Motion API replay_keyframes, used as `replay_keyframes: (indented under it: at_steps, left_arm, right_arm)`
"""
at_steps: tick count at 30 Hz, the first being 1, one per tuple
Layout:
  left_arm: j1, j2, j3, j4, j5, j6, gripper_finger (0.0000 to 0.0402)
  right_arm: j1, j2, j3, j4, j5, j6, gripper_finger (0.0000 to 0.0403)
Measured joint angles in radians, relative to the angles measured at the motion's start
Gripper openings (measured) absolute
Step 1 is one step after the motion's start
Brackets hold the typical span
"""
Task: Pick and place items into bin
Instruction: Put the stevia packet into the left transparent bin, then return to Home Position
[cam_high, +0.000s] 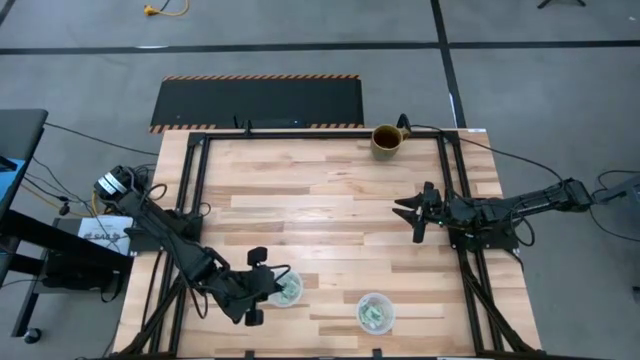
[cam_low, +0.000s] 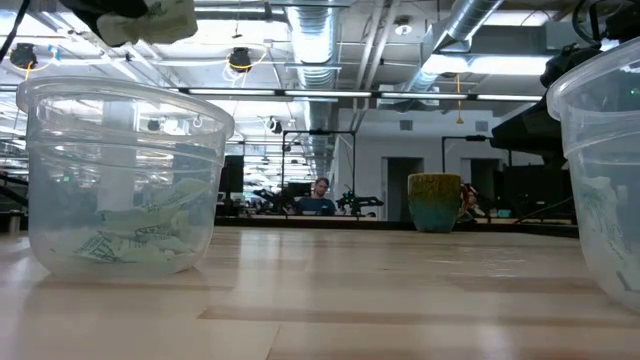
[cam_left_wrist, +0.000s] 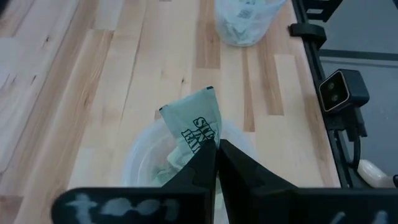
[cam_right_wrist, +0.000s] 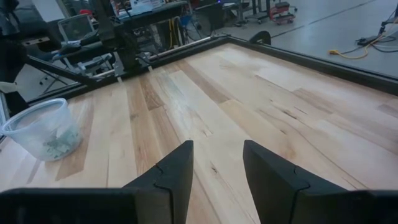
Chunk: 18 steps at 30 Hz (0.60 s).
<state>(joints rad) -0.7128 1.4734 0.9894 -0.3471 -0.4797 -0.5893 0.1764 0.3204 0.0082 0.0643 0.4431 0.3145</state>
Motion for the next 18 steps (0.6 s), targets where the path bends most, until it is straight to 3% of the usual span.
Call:
replay_keyframes:
  at_steps: [4, 12, 18]
  left_arm:
    - [0.0, 0.0, 0.0, 0.007, 0.001, 0.009, 0.0019]
    - [0.0, 0.0, 0.0, 0.005, -0.002, 0.029, 0.0099]
    - [0.0, -0.031, 0.011, 0.027, -0.078, 0.037, 0.0127]
  right_arm:
    - [0.0, 0.0, 0.0, 0.0, 0.0, 0.0, 0.0134]
    - [0.0, 0.0, 0.0, 0.0, 0.0, 0.0, 0.0134]
    - [0.0, 0.0, 0.0, 0.0, 0.0, 0.0, 0.0133]
